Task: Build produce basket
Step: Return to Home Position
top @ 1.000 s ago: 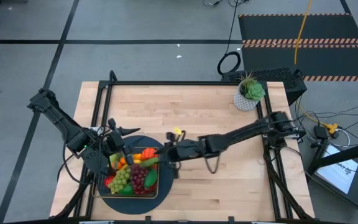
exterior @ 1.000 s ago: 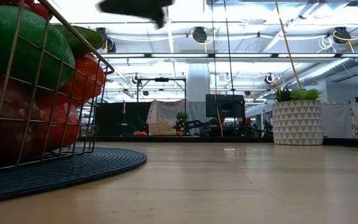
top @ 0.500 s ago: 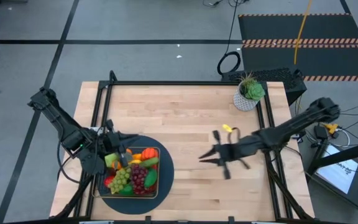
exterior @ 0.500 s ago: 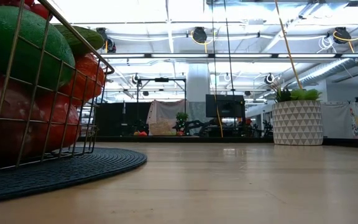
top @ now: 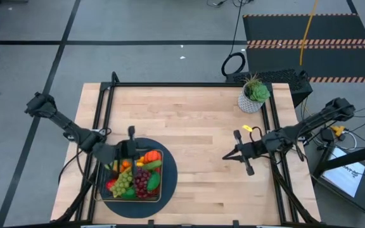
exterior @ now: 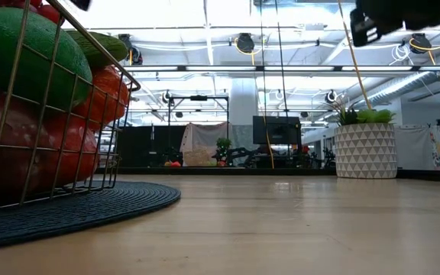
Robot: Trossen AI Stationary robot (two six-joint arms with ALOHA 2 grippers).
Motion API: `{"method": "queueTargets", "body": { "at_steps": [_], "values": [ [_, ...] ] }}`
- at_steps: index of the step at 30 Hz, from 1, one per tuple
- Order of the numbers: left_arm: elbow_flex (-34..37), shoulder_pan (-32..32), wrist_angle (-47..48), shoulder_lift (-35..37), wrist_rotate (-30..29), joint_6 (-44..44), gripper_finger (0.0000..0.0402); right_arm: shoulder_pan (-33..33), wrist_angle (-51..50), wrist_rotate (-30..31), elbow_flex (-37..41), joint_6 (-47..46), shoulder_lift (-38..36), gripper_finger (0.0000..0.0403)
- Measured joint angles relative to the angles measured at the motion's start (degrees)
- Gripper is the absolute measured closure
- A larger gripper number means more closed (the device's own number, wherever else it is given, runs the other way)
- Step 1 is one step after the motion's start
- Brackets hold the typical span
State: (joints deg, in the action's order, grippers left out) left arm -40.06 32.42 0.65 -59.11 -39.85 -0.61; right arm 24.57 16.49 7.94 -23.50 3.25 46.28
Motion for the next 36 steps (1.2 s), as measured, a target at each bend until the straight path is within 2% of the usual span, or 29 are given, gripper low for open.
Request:
{"method": "queueTargets", "body": {
  "at_steps": [3,7,13,27,32,36],
  "values": [
    [3.74,-4.16,-5.9,0.89,6.23,-3.91,0.0393,-1.16,5.0,-3.58,3.85,1.85,-0.89,0.0402],
    [9.44,-10.06,-11.96,3.35,14.91,-4.25,0.0397,-2.85,10.45,-3.87,8.01,2.16,-1.33,0.0402],
    [17.6,-14.19,-18.0,9.97,21.45,-4.16,0.0396,-6.5,14.01,-8.25,12.14,2.18,-1.29,0.0402],
    [33.16,-15.13,-23.87,27.7,23.95,-4.96,0.0391,-13.01,25.38,-14.29,19.01,3.65,-1.29,0.0403],
    [36.0,-15.13,-24.46,31.98,24.99,-5.45,0.0398,-15.2,32.09,-16.72,22.31,3.71,-1.34,0.0403],
    [37.49,-15.1,-24.55,34.33,25.08,-5.32,0.0391,-16.83,31.99,-18.77,22.39,3.71,-1.22,0.0403]
  ]
}}
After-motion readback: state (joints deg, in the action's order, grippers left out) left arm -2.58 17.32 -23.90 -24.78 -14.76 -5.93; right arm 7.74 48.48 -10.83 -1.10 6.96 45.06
